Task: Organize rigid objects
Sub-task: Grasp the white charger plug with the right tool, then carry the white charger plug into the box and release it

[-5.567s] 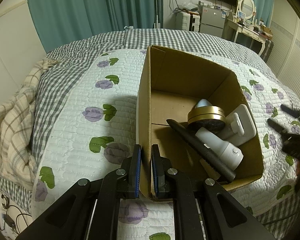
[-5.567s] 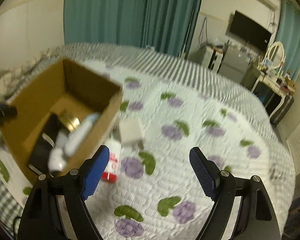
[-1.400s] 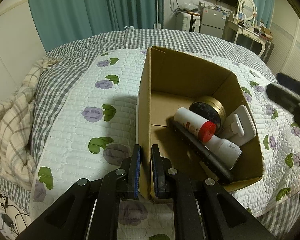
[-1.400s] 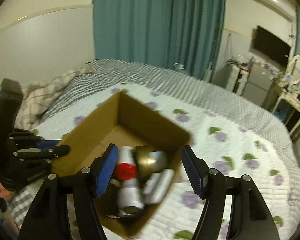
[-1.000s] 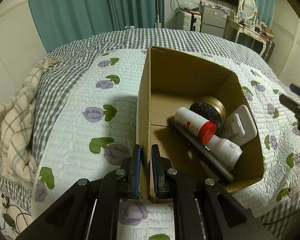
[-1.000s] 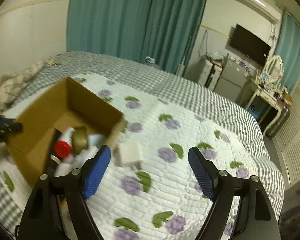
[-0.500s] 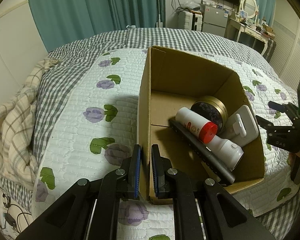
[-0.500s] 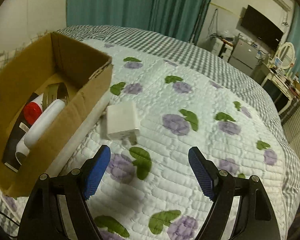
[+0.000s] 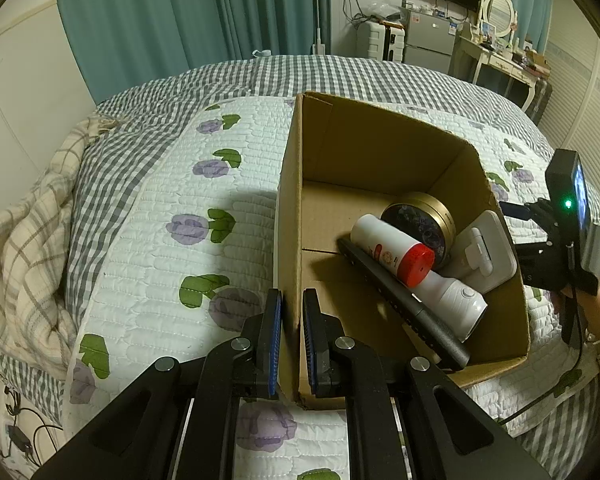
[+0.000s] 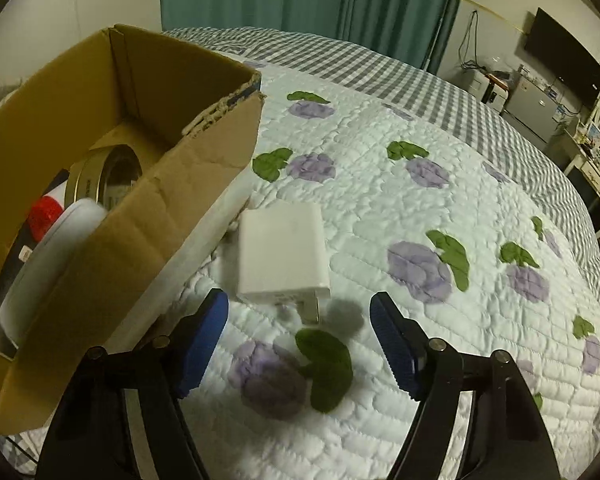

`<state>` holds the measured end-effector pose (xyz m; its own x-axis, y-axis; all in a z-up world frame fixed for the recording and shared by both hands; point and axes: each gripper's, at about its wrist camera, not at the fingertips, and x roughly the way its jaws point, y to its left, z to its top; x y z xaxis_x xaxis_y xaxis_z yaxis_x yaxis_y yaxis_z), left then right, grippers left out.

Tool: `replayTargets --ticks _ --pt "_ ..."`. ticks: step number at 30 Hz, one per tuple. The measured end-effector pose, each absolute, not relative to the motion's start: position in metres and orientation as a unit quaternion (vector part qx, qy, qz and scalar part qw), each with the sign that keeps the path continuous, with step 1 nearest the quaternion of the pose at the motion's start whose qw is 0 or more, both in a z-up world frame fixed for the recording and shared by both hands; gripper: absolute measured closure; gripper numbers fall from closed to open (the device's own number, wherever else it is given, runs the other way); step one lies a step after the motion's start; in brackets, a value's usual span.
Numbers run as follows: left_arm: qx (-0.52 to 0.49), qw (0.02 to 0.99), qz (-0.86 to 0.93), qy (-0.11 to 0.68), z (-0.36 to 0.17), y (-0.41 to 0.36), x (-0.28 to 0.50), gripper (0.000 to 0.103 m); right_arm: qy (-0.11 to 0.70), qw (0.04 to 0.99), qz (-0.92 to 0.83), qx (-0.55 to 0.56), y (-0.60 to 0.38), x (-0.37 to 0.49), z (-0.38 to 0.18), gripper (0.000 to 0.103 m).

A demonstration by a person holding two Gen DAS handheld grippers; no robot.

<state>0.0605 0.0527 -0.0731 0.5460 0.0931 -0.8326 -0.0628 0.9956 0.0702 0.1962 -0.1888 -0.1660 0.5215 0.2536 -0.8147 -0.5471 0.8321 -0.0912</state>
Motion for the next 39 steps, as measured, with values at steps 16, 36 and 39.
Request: replayTargets --ticks 16,36,39 --pt "0.017 0.879 0.043 0.475 -0.075 0.054 0.06 0.093 0.434 0.851 0.238 -0.174 -0.183 0.189 -0.171 0.052" --pt "0.01 0.882 0.039 0.47 -0.073 0.053 0.059 0.093 0.377 0.893 0.179 -0.168 -0.202 0.118 -0.102 0.053" --pt "0.009 0.882 0.037 0.47 -0.073 0.053 0.059 0.093 0.363 0.899 0.176 -0.167 -0.201 0.113 -0.084 0.053"
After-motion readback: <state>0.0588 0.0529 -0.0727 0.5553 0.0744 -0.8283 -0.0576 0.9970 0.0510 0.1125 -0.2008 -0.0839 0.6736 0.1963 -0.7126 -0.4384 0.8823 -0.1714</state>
